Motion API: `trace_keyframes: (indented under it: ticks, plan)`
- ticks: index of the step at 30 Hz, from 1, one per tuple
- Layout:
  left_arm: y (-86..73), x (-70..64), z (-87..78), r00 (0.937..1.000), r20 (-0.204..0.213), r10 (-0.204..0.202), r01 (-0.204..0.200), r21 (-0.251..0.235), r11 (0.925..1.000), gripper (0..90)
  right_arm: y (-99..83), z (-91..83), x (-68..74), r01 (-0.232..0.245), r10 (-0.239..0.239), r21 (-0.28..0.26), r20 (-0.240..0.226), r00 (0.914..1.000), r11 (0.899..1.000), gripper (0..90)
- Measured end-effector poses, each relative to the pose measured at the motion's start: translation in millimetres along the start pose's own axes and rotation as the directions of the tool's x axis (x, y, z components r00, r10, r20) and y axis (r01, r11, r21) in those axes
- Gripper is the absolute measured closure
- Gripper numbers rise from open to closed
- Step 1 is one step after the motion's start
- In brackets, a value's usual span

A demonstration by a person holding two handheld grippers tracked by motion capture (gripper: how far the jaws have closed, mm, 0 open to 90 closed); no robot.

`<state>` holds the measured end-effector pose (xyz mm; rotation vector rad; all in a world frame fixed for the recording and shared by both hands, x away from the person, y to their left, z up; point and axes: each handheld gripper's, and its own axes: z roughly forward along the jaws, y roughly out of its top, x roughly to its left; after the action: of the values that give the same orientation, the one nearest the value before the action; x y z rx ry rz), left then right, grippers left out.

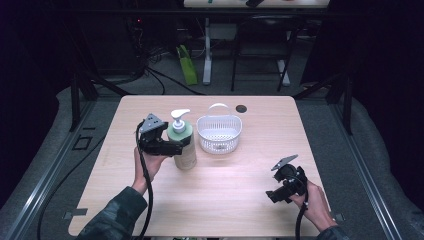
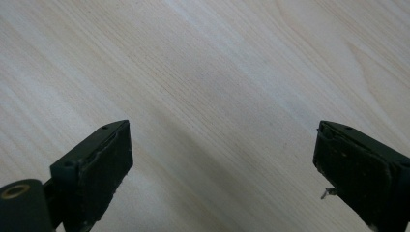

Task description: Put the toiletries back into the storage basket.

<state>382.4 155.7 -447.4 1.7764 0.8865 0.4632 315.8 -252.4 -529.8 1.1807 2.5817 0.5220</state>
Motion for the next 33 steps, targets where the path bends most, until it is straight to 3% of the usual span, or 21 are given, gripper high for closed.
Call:
trace_keyframes:
  ticks: [11, 18, 19, 20, 23, 25, 26, 28, 33]
  plan:
    - [13.6, 4.1, -3.5, 0.9972, 0.075, 0.008, -0.005, -0.052, 0.9987, 0.0, -1.2, -0.3, -0.6, -0.004, 0.004, -0.007, -0.007, 1.0, 1.0, 6.4]
    - [20.4, 4.0, -1.2, 0.9941, 0.107, 0.017, -0.011, -0.052, 0.9986, 3.8, -1.1, 1.2, -0.1, -0.008, 0.008, 0.005, -0.014, 0.9999, 1.0, 6.6]
    - [20.3, 3.5, -0.9, 0.9939, 0.109, 0.014, -0.006, -0.067, 0.9978, 5.7, -1.1, 1.3, -0.2, -0.008, 0.008, 0.005, -0.015, 0.9999, 1.0, 6.6]
    - [20.9, 3.2, -1.2, 0.993, 0.117, 0.015, -0.007, -0.068, 0.9977, 15.1, -1.1, 1.3, -0.3, -0.008, 0.008, 0.004, -0.014, 0.9999, 1.0, 6.6]
    - [21.2, 2.8, -2.1, 0.9934, 0.113, 0.02, -0.011, -0.078, 0.9969, 19.6, -1.1, 1.4, -0.2, -0.006, 0.006, 0.005, -0.016, 0.9999, 1.0, 6.6]
    - [21.3, 3.3, -3.1, 0.9948, 0.101, 0.018, -0.009, -0.085, 0.9964, 28.8, -1.1, 1.5, -0.5, -0.002, 0.002, 0.008, -0.012, 0.9999, 1.0, 6.7]
    - [20.7, 4.5, -3.4, 0.9947, 0.103, 0.004, 0.006, -0.097, 0.9952, 28.8, -1.1, 1.7, -0.4, 0.0, 0.0, 0.01, -0.013, 0.9999, 1.0, 6.8]
    - [20.2, 8.1, -5.4, 0.9944, 0.104, -0.016, 0.028, -0.118, 0.9927, 39.1, -1.1, 1.8, -0.4, 0.004, -0.004, 0.01, -0.013, 0.9999, 1.0, 6.8]
    - [22.3, 8.0, -5.5, 0.9946, 0.103, -0.009, 0.022, -0.128, 0.9916, 47.8, -0.8, 1.7, -0.3, 0.005, -0.005, 0.009, -0.012, 0.9999, 1.0, 6.8]
